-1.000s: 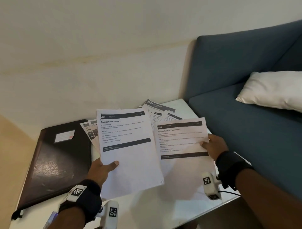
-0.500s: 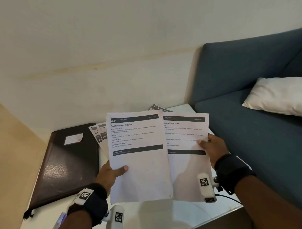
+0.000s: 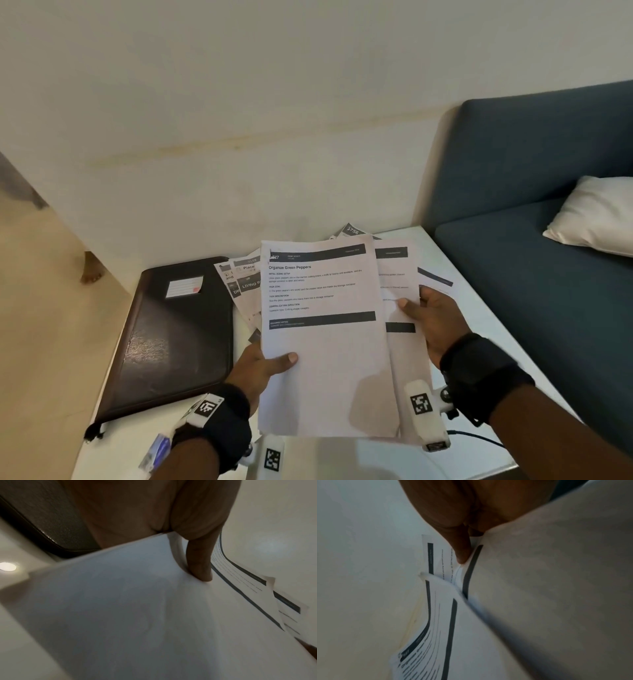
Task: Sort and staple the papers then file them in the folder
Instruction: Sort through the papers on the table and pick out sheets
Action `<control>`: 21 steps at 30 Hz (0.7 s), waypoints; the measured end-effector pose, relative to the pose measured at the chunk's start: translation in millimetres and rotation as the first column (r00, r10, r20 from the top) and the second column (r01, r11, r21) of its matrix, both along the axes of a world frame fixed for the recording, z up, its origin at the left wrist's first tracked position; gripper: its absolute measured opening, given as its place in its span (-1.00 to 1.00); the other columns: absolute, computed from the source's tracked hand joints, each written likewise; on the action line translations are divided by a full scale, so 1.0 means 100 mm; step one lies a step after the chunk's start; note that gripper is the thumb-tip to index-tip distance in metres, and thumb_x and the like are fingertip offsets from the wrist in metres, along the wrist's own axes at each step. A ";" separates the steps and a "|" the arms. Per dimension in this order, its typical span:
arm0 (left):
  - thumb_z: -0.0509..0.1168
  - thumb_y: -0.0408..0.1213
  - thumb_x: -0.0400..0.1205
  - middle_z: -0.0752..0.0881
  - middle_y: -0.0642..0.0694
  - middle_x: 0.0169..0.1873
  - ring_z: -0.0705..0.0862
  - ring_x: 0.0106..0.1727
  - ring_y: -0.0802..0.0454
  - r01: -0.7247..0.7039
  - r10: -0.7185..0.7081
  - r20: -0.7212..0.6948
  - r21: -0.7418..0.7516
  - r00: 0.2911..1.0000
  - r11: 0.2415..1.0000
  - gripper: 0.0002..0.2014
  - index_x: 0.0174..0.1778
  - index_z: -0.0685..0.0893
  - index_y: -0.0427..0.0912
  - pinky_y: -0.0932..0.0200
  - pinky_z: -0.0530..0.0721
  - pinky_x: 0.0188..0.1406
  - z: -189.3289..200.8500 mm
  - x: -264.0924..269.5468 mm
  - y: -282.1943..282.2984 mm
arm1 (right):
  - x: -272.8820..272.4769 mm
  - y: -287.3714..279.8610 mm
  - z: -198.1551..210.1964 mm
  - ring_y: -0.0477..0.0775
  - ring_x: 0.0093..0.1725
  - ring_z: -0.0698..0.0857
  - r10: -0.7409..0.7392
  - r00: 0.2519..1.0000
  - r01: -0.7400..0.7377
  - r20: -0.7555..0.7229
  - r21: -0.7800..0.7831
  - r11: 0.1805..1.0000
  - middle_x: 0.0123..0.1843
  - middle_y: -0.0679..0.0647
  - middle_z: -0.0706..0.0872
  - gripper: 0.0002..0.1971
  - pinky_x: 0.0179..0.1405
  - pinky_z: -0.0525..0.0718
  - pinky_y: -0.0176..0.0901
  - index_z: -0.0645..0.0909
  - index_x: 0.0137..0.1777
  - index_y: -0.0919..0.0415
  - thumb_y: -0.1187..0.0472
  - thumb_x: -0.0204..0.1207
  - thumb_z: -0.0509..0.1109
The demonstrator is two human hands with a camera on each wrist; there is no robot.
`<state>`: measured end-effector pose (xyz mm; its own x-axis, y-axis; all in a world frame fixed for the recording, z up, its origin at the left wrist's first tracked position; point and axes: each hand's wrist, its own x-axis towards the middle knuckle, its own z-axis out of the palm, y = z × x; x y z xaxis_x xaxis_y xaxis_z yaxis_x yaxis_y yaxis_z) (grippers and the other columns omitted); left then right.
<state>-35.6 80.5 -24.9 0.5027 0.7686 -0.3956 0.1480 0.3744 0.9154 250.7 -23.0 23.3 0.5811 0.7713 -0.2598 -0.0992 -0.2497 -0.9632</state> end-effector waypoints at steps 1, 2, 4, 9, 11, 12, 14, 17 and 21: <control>0.58 -0.26 0.43 0.80 -0.14 0.14 0.79 0.12 -0.12 0.007 -0.007 0.006 -0.007 1.000 1.000 -0.38 0.41 0.54 -0.18 0.06 0.77 -0.05 0.00 0.01 -0.01 | -0.05 0.01 0.01 0.29 0.12 0.77 0.020 1.000 -0.020 -0.009 0.009 1.000 0.10 0.08 0.83 -0.83 0.16 0.72 0.35 0.70 0.18 0.09 0.23 0.67 0.33; 0.51 -0.33 0.54 0.80 -0.16 0.13 0.79 0.11 -0.14 0.012 -0.011 0.014 -0.013 1.000 1.000 -0.50 0.39 0.56 -0.17 0.03 0.78 -0.05 0.02 0.02 -0.02 | -0.11 0.02 0.02 0.27 0.11 0.77 0.044 0.999 -0.043 -0.026 0.021 0.999 0.09 0.07 0.83 -0.82 0.15 0.73 0.34 0.70 0.18 0.08 0.17 0.69 0.31; 0.35 -0.42 0.65 0.81 -0.18 0.12 0.80 0.09 -0.17 0.017 -0.016 0.031 -0.033 0.999 0.999 -0.68 0.32 0.62 -0.15 -0.04 0.78 -0.02 0.06 0.04 -0.05 | -0.21 0.02 0.09 0.22 0.06 0.80 0.127 0.990 -0.124 -0.064 0.039 0.991 0.06 0.09 0.83 -0.74 0.09 0.77 0.26 0.66 0.21 0.08 0.00 0.72 0.22; 0.30 -0.38 0.69 0.79 -0.16 0.17 0.77 0.17 -0.19 0.018 -0.018 -0.004 0.007 1.000 1.000 -0.69 0.34 0.61 -0.06 -0.23 0.70 0.22 0.11 0.09 -0.07 | -0.37 0.01 0.03 0.15 0.21 0.71 0.273 0.959 -0.273 0.072 -0.008 0.962 0.20 0.05 0.75 -0.66 0.27 0.70 0.25 0.58 0.33 0.01 0.07 0.58 0.45; 0.29 -0.36 0.71 0.79 -0.14 0.16 0.76 0.18 -0.20 0.024 -0.024 -0.009 0.017 1.000 1.000 -0.71 0.32 0.61 -0.01 -0.28 0.68 0.26 0.12 0.12 -0.08 | -0.36 0.01 -0.03 0.18 0.23 0.67 0.262 0.958 -0.258 0.114 -0.046 0.965 0.21 0.06 0.72 -0.69 0.30 0.66 0.30 0.58 0.29 -0.02 0.16 0.57 0.47; 0.29 -0.36 0.71 0.80 -0.15 0.14 0.77 0.16 -0.21 0.020 -0.020 -0.001 0.018 1.000 1.000 -0.73 0.30 0.61 -0.01 -0.29 0.68 0.25 0.13 0.15 -0.09 | -0.36 0.01 -0.04 0.20 0.22 0.68 0.242 0.963 -0.237 0.121 -0.052 0.970 0.19 0.07 0.73 -0.72 0.30 0.66 0.31 0.60 0.24 -0.04 0.20 0.57 0.46; 0.33 -0.33 0.68 0.80 -0.16 0.12 0.78 0.13 -0.20 0.002 -0.003 0.031 0.029 1.000 1.000 -0.74 0.28 0.63 -0.02 -0.27 0.71 0.20 0.16 0.20 -0.10 | -0.33 0.01 -0.02 0.20 0.18 0.70 0.198 0.975 -0.195 0.098 -0.043 0.980 0.15 0.08 0.75 -0.76 0.28 0.67 0.30 0.64 0.18 -0.04 0.25 0.57 0.45; 0.54 -0.15 0.48 0.77 -0.18 0.16 0.75 0.18 -0.23 -0.089 0.083 0.085 0.073 0.993 0.993 -0.59 0.25 0.70 0.00 -0.28 0.71 0.19 0.18 0.26 -0.09 | -0.30 -0.03 0.05 0.19 0.12 0.72 0.169 0.984 -0.170 0.063 0.010 0.985 0.07 0.06 0.79 -0.82 0.21 0.72 0.21 0.68 0.14 0.01 0.27 0.60 0.41; 0.56 -0.16 0.41 0.71 -0.19 0.19 0.70 0.19 -0.22 -0.163 0.148 0.127 0.115 0.981 0.980 -0.51 0.28 0.67 0.03 -0.19 0.76 0.05 0.18 0.34 -0.12 | -0.28 -0.13 0.07 0.17 0.05 0.76 0.186 0.981 -0.179 -0.050 0.113 0.977 -0.02 0.01 0.84 -0.83 0.05 0.77 0.05 0.72 0.11 0.03 0.29 0.60 0.41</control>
<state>-1.6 68.8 -7.2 0.4102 0.8806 -0.2373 -0.0140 0.2662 0.9638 222.6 -35.6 30.0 0.4138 0.8882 -0.1998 -0.1203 -0.1642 -0.9791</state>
